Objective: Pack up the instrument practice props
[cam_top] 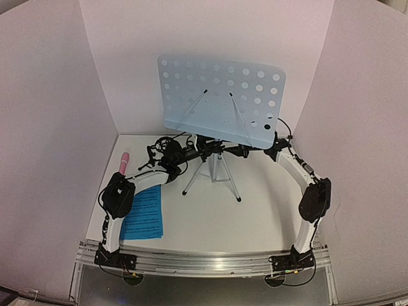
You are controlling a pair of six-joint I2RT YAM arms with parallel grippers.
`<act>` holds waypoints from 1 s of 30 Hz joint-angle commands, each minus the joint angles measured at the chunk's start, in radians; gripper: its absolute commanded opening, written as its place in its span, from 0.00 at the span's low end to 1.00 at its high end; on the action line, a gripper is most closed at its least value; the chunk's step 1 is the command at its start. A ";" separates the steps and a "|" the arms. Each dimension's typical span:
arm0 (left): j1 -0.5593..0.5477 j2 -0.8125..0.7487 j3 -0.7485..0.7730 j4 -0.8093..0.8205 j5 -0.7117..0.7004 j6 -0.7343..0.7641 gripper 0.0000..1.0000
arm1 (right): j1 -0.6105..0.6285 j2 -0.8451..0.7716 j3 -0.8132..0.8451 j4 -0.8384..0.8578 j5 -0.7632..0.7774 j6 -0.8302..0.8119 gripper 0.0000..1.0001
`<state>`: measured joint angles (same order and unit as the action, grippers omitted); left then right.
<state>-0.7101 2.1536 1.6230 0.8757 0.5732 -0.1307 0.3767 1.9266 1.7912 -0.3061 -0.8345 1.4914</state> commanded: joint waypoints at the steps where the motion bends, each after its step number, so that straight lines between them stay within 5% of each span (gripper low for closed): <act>1: -0.003 -0.038 0.037 -0.016 0.077 0.038 0.00 | 0.008 0.000 -0.012 0.021 -0.006 -0.011 0.38; 9: -0.003 -0.051 0.014 -0.007 0.083 0.036 0.00 | 0.006 0.045 0.019 0.022 -0.016 -0.033 0.36; 20: -0.001 -0.048 0.015 -0.008 0.085 0.019 0.00 | 0.003 0.046 0.010 0.024 -0.013 -0.052 0.01; 23: 0.008 -0.039 0.040 -0.040 0.070 -0.045 0.00 | 0.003 0.043 -0.003 0.024 -0.012 -0.075 0.00; 30: 0.023 -0.048 0.093 -0.119 0.088 -0.198 0.00 | 0.003 0.016 -0.064 0.124 0.005 -0.442 0.00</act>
<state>-0.6980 2.1536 1.6470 0.8234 0.5960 -0.1758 0.3775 1.9671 1.7820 -0.2842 -0.8463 1.3242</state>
